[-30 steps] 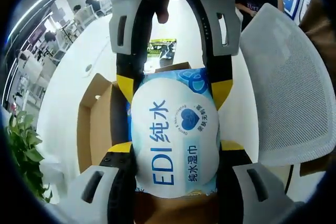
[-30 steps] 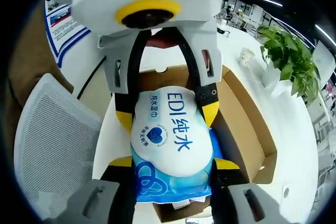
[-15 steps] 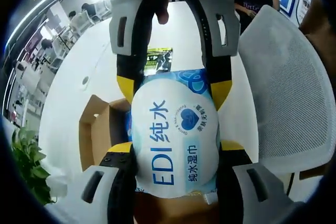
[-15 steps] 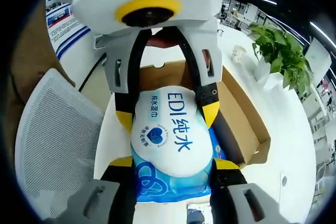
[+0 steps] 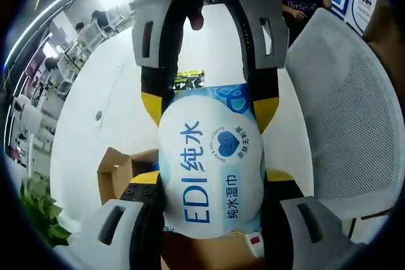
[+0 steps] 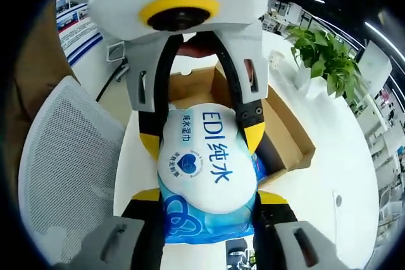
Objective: Operate the shoe box by opening the lid, removing the specified soft item, and placing it in the target area until the item is outside and the box remains undamaged.
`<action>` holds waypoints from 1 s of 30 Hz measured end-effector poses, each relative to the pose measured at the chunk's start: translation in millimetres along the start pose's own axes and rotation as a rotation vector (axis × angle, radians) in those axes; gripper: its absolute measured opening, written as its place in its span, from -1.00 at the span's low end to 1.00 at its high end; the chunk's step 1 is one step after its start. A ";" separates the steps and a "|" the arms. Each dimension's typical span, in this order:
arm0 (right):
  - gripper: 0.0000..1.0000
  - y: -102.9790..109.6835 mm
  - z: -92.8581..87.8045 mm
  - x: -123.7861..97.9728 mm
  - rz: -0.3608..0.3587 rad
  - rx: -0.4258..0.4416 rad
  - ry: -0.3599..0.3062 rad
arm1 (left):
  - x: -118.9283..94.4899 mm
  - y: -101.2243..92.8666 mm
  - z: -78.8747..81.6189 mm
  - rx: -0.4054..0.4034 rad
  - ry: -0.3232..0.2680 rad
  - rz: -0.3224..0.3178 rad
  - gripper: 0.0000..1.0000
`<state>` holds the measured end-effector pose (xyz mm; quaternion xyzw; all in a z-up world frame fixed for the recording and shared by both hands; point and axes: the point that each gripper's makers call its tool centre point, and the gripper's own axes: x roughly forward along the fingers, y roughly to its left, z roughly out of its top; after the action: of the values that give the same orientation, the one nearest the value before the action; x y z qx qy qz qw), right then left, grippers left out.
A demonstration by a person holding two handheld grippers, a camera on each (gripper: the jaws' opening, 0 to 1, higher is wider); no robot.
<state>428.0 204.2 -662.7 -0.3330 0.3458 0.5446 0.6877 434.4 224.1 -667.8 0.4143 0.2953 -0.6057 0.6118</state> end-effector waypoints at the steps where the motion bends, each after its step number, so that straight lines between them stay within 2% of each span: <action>1: 0.05 -0.1 -0.8 -0.7 -0.001 0.001 0.000 | 0.5 0.0 2.4 0.003 0.000 -0.001 0.21; 20: 0.04 -11.3 -56.2 -44.0 -0.070 0.070 -0.001 | 28.4 5.9 69.3 0.109 -0.007 -0.034 0.21; 30: 0.04 -17.2 -78.6 -57.6 -0.087 0.099 0.005 | 42.5 9.8 92.6 0.138 -0.014 -0.056 0.20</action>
<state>426.3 105.6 -655.4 -0.3146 0.3592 0.4954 0.7256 434.9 122.1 -658.3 0.4427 0.2598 -0.6444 0.5668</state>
